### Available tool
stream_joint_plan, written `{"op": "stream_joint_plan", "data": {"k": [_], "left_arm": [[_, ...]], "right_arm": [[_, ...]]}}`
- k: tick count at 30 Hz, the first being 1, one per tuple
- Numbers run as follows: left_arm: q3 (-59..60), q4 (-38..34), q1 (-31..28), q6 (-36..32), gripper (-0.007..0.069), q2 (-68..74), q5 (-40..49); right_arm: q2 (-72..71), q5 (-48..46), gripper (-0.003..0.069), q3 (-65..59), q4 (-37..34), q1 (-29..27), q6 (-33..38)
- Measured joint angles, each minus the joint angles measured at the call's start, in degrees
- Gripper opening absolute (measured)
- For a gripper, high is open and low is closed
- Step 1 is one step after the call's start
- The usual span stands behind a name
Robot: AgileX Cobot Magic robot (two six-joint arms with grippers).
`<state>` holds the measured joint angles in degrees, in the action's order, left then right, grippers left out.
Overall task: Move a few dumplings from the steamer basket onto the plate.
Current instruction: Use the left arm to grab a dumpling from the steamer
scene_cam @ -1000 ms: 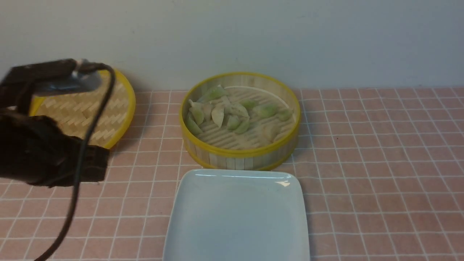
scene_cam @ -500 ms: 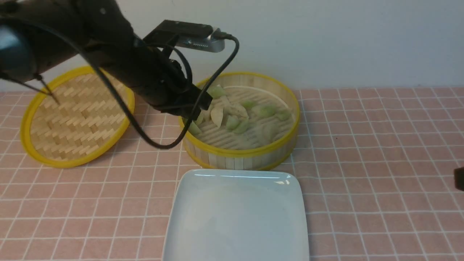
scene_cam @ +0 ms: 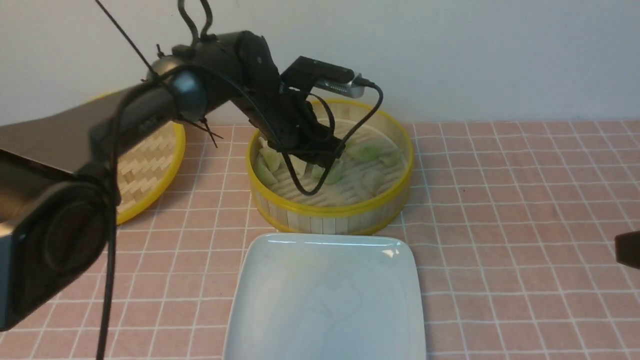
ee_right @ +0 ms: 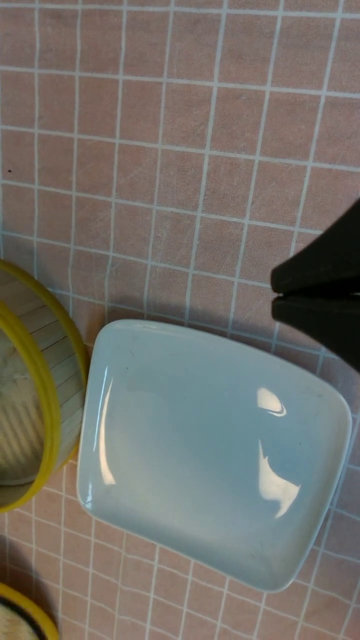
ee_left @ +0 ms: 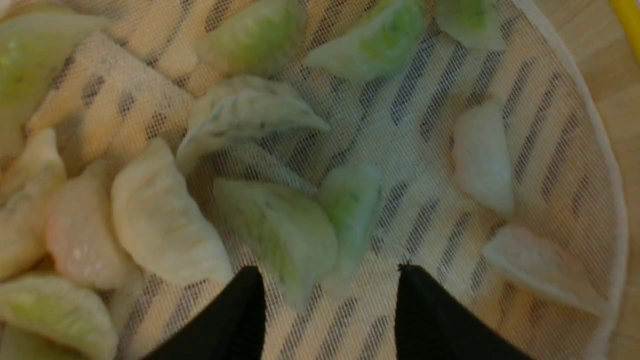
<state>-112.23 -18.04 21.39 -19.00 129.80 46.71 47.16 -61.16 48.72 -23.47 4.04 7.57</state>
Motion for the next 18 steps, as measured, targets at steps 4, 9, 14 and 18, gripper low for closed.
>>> {"op": "stream_joint_plan", "data": {"k": [4, 9, 14, 18], "left_arm": [[-2.14, 0.02, 0.02, 0.0, 0.0333, 3.78, -2.12], [-2.6, -0.41, 0.14, 0.06, 0.0289, 5.41, -2.91], [-2.67, -0.04, 0.14, 1.63, 0.016, 4.8, -2.9], [-2.67, 0.26, 0.14, 2.49, 0.0162, 2.21, 1.02]], "right_arm": [[0.0, 0.0, -0.0015, 0.0, -0.04, 0.0, -0.04], [0.0, 0.0, -0.0015, 0.0, -0.04, 0.0, -0.04], [0.0, -0.04, -0.0015, 0.0, -0.16, 0.0, 0.15], [0.0, -0.75, -0.0015, 0.0, -0.16, 0.0, 0.32]]}}
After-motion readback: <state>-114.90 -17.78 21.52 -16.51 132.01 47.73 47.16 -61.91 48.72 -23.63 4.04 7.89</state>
